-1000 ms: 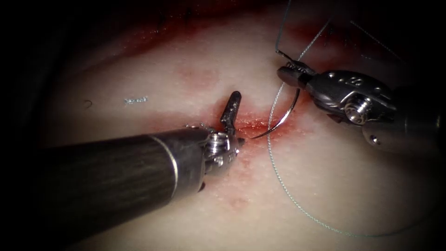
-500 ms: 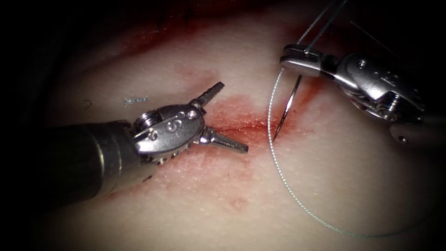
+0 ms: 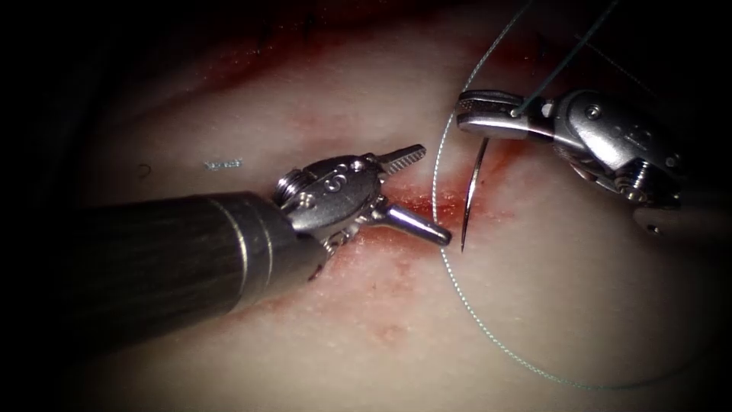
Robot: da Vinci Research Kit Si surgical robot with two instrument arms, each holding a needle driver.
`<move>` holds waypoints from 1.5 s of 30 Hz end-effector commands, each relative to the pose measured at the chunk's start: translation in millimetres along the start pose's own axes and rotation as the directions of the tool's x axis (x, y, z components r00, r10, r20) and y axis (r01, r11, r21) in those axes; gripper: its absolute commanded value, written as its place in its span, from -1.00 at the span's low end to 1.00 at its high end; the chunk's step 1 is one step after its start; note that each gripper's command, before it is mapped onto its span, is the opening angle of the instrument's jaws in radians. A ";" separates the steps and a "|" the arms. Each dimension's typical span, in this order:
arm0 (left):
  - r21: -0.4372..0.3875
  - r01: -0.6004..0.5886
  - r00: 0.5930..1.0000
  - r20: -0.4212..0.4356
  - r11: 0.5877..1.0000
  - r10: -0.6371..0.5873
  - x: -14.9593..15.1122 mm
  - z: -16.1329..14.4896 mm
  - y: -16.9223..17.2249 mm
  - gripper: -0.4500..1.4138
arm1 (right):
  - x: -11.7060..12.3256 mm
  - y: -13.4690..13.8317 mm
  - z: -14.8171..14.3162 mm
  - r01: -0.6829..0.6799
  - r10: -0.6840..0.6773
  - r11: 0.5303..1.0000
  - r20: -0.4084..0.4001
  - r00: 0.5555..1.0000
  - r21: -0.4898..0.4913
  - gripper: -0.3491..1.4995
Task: Wound Closure
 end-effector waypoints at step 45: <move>0.119 -0.090 0.976 0.207 0.989 0.064 -11.2 -1.5 2.3 0.68 | 7.6 13.9 -11.7 0.501 -0.520 0.785 0.051 0.852 -0.364 -1.00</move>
